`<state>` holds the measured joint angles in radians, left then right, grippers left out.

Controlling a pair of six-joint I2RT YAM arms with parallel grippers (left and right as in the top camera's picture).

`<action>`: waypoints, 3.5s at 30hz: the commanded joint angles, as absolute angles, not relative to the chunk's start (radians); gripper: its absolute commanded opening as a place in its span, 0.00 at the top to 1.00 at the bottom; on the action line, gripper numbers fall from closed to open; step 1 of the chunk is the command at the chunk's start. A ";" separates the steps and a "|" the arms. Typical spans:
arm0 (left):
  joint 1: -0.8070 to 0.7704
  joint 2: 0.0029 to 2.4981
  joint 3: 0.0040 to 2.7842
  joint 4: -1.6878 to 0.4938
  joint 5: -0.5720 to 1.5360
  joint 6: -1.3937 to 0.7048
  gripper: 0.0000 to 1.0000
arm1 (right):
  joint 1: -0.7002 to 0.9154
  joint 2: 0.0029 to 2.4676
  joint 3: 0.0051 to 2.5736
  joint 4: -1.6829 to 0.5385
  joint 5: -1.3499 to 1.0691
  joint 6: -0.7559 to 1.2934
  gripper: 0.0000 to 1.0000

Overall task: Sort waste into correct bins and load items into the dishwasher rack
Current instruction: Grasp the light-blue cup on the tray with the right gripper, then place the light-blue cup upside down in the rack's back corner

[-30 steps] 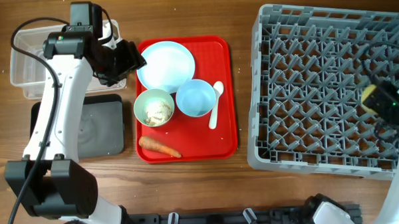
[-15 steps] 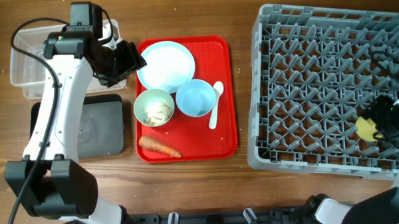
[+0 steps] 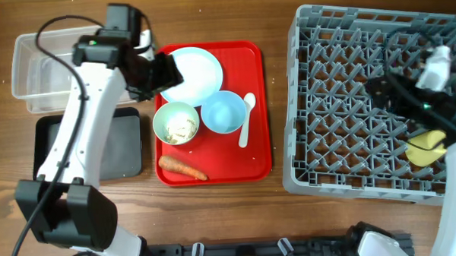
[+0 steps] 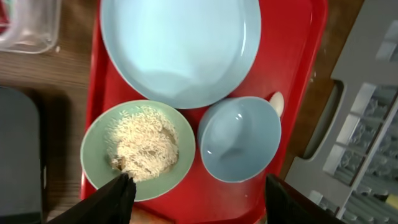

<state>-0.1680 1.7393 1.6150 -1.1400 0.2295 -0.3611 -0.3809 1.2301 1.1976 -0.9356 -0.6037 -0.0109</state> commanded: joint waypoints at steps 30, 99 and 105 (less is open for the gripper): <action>-0.004 1.758 1.620 -1.317 -0.069 -0.457 0.32 | 0.543 1.870 1.214 -0.465 0.065 0.366 0.96; -0.004 1.758 1.620 -1.315 -0.041 -0.458 0.30 | -0.393 1.673 1.203 -0.322 -0.076 0.035 0.66; -0.004 1.758 1.620 -1.314 -0.041 -0.458 0.30 | -0.393 1.527 1.203 -0.340 -0.031 0.029 0.54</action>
